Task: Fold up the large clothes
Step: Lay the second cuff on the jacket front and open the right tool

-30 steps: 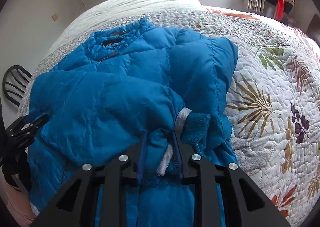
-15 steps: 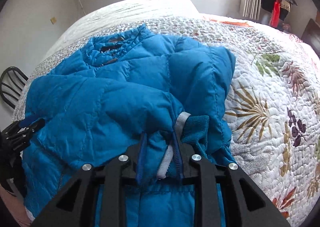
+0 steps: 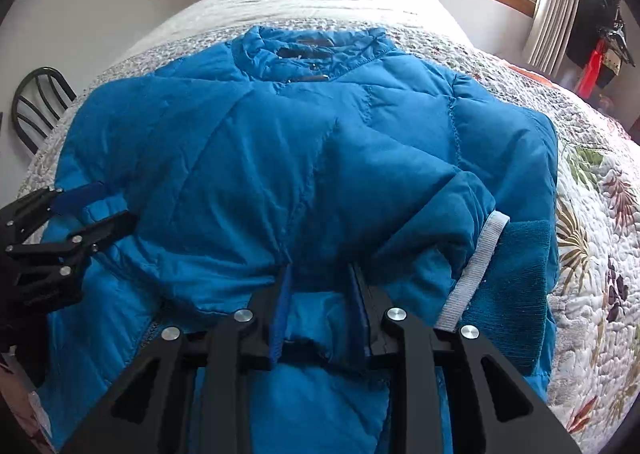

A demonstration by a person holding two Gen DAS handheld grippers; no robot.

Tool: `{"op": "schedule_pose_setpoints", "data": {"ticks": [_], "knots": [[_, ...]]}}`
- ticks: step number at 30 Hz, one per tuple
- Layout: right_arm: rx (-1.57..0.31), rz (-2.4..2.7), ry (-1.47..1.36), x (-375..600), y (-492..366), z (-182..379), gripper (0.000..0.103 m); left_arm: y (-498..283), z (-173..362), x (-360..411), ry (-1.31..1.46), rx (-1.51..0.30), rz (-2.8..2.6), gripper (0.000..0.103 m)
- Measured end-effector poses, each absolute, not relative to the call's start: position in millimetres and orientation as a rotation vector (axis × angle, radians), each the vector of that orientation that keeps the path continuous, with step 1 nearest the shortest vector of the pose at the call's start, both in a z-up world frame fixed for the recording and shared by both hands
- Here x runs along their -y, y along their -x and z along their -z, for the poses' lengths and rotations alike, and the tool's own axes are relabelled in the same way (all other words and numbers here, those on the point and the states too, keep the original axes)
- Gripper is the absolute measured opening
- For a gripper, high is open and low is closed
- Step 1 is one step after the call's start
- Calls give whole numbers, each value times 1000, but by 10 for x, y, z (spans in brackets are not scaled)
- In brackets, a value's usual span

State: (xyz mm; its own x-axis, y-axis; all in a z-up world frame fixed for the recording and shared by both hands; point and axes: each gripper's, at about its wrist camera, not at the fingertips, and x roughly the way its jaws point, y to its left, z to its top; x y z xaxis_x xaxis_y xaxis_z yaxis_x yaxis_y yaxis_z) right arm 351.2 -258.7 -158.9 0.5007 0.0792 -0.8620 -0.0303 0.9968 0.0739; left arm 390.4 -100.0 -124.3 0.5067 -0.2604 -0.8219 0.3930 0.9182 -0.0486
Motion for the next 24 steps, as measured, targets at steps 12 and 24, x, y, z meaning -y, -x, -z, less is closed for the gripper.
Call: {"op": "schedule_pose_setpoints", "data": {"ticks": [12,24], "knots": [[-837,-129,-163,2849,-2771,966,47,-3248,715,798,-191,-820,323,76],[-835,-105,-161,2948,-1270,961,61,-2053,282,88,-215,-707,207,87]]}}
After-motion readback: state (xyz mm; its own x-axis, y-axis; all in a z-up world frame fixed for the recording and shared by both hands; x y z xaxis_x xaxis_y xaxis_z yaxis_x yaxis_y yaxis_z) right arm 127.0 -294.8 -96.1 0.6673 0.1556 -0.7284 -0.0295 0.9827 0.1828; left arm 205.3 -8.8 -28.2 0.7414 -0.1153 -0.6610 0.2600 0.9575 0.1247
